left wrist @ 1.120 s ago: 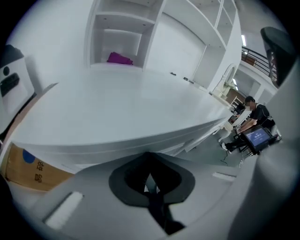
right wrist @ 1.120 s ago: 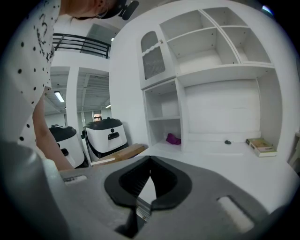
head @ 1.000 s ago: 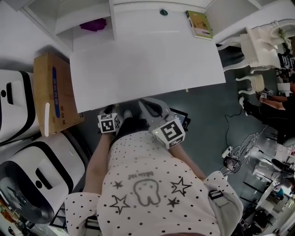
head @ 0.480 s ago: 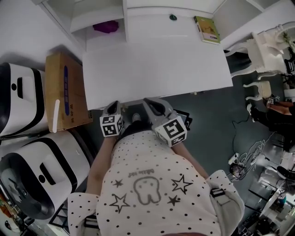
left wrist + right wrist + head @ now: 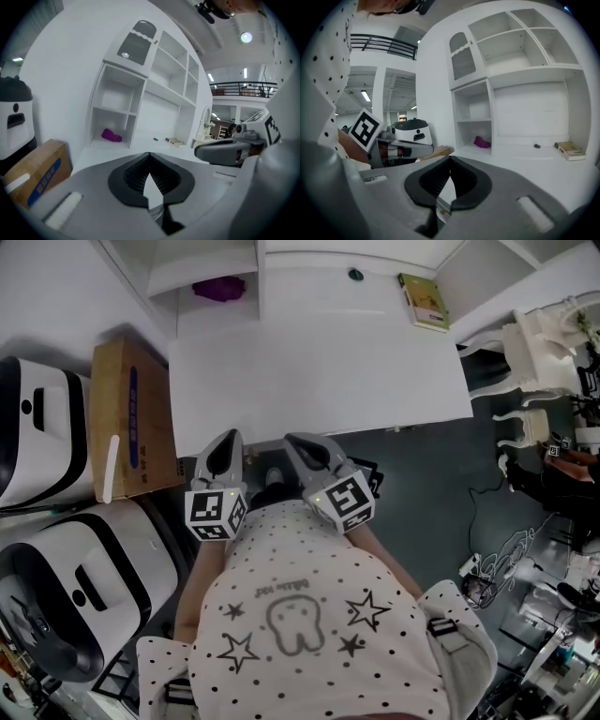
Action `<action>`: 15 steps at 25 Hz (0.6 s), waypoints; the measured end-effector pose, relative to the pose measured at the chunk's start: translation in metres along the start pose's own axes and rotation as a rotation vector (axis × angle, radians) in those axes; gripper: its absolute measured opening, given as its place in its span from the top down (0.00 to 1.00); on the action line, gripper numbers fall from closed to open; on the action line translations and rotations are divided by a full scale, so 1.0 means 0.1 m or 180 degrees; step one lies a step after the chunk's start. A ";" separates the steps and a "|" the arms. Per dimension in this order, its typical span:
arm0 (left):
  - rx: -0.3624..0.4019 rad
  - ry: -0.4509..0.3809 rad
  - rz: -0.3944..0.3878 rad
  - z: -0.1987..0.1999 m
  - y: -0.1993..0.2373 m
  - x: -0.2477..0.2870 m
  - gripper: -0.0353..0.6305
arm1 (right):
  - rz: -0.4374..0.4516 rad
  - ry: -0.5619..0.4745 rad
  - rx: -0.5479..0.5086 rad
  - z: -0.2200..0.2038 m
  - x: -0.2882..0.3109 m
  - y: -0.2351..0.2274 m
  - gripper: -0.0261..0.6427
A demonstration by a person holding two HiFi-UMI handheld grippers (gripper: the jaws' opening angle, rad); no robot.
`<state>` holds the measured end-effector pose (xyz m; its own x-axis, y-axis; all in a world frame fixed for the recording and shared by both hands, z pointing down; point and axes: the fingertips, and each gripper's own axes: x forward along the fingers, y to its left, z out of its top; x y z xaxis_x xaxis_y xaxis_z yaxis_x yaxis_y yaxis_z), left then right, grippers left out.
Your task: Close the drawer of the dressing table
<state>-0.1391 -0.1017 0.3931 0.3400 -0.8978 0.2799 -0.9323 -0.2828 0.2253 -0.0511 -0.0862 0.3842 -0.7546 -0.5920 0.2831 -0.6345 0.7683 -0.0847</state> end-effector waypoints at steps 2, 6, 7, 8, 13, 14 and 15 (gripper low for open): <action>0.0100 -0.0135 -0.0032 0.18 -0.08 -0.07 0.96 | 0.0016 0.0011 0.0002 -0.01 0.02 0.00 0.97; 0.0167 -0.0354 -0.0064 0.43 -0.20 -0.23 0.96 | 0.0052 0.0013 -0.0044 0.02 0.06 0.04 0.97; 0.0171 -0.0379 -0.0057 0.46 -0.20 -0.27 0.96 | 0.0066 0.0013 -0.0060 0.03 0.07 0.05 0.97; 0.0175 -0.0393 -0.0042 0.48 -0.20 -0.31 0.96 | 0.0080 0.0013 -0.0078 0.05 0.08 0.07 0.97; 0.0185 -0.0406 0.0068 0.44 -0.16 -0.46 0.96 | 0.0176 0.0002 -0.0194 0.11 0.09 0.20 0.97; 0.0155 -0.0388 0.0080 0.43 -0.15 -0.47 0.96 | 0.0206 -0.0007 -0.0207 0.11 0.08 0.23 0.97; 0.0118 -0.0366 0.0102 0.42 -0.15 -0.48 0.96 | 0.0236 -0.0016 -0.0221 0.11 0.08 0.25 0.97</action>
<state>-0.1462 -0.0685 0.3374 0.2955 -0.9388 0.1771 -0.9472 -0.2636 0.1828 -0.0746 -0.0746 0.3740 -0.8000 -0.5339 0.2737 -0.5638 0.8250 -0.0387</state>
